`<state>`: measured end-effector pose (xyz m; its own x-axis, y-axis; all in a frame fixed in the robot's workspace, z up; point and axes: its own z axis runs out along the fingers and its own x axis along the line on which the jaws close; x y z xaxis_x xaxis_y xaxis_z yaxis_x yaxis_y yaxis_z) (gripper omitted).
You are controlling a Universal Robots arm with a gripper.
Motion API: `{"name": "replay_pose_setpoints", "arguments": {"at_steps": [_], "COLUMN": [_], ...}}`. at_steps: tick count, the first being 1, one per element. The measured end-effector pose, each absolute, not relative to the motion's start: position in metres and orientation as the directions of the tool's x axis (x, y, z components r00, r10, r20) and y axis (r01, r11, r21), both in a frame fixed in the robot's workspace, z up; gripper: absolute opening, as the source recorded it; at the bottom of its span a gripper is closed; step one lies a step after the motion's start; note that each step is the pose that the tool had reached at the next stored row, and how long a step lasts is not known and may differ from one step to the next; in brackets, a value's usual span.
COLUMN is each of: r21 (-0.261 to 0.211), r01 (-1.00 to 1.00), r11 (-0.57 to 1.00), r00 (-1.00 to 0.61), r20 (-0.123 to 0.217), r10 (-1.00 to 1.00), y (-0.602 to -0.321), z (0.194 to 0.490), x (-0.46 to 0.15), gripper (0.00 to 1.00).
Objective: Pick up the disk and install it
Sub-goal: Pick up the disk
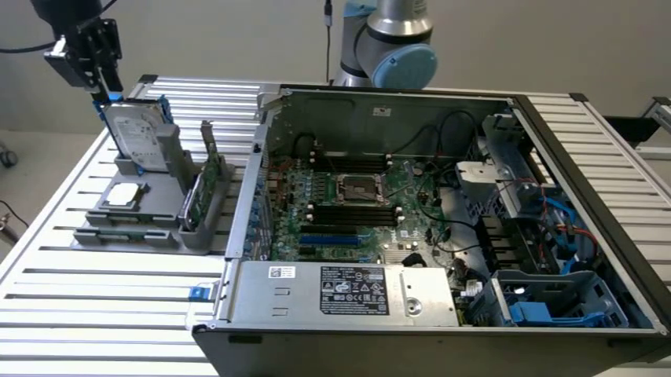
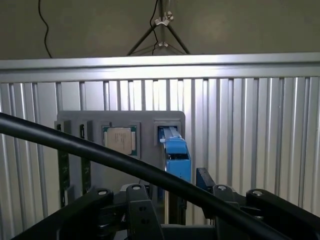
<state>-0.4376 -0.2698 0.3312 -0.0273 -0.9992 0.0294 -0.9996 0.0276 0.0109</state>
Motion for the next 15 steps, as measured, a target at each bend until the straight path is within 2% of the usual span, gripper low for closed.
{"name": "replay_pose_setpoints", "arguments": {"at_steps": [15], "r21": [0.011], "r01": [-1.0], "r11": [0.027], "r00": [-0.027], "r20": [0.026], "r10": [-0.999], "y": [-0.27], "z": [0.304], "x": [-0.438], "gripper": [0.48]}}
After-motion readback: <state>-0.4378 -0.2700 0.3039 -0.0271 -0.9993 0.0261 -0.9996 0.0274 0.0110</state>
